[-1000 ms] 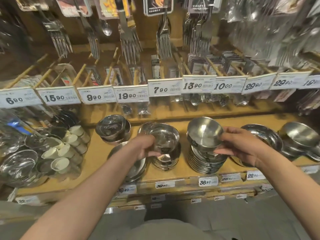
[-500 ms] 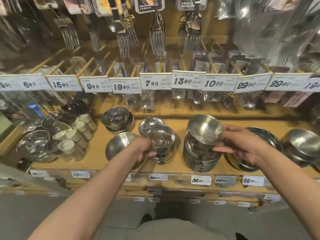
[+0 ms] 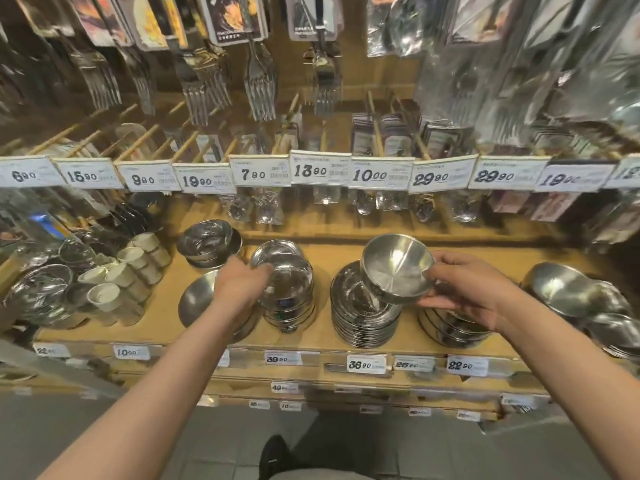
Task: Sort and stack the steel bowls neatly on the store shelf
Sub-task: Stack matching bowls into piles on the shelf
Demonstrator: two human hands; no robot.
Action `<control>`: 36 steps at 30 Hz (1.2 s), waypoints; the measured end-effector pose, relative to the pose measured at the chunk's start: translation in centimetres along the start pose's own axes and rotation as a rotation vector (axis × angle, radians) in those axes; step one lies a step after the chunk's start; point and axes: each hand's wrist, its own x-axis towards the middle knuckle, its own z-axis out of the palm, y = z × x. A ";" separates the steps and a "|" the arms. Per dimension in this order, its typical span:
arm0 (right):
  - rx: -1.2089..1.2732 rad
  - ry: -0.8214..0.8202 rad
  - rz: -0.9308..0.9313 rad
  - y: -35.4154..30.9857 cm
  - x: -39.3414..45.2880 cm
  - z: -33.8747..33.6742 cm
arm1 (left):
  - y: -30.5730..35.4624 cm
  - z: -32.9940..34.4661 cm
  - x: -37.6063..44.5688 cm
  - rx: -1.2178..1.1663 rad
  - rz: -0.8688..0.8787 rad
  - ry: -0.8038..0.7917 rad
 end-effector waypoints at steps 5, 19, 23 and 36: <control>-0.038 0.059 -0.017 -0.7 -1.8 -1.1 | 5.1 2.2 -4.0 -0.276 0.195 -0.269; 0.000 0.277 -0.023 1.8 -7.4 -10.2 | 14.2 14.9 -9.8 -0.228 0.232 -0.972; 0.060 0.324 -0.074 1.1 -7.0 -14.8 | 17.8 18.4 -12.5 -0.320 0.179 -0.936; -0.210 0.363 -0.197 0.2 -2.0 -26.5 | 22.6 28.4 -17.2 -0.127 0.275 -0.570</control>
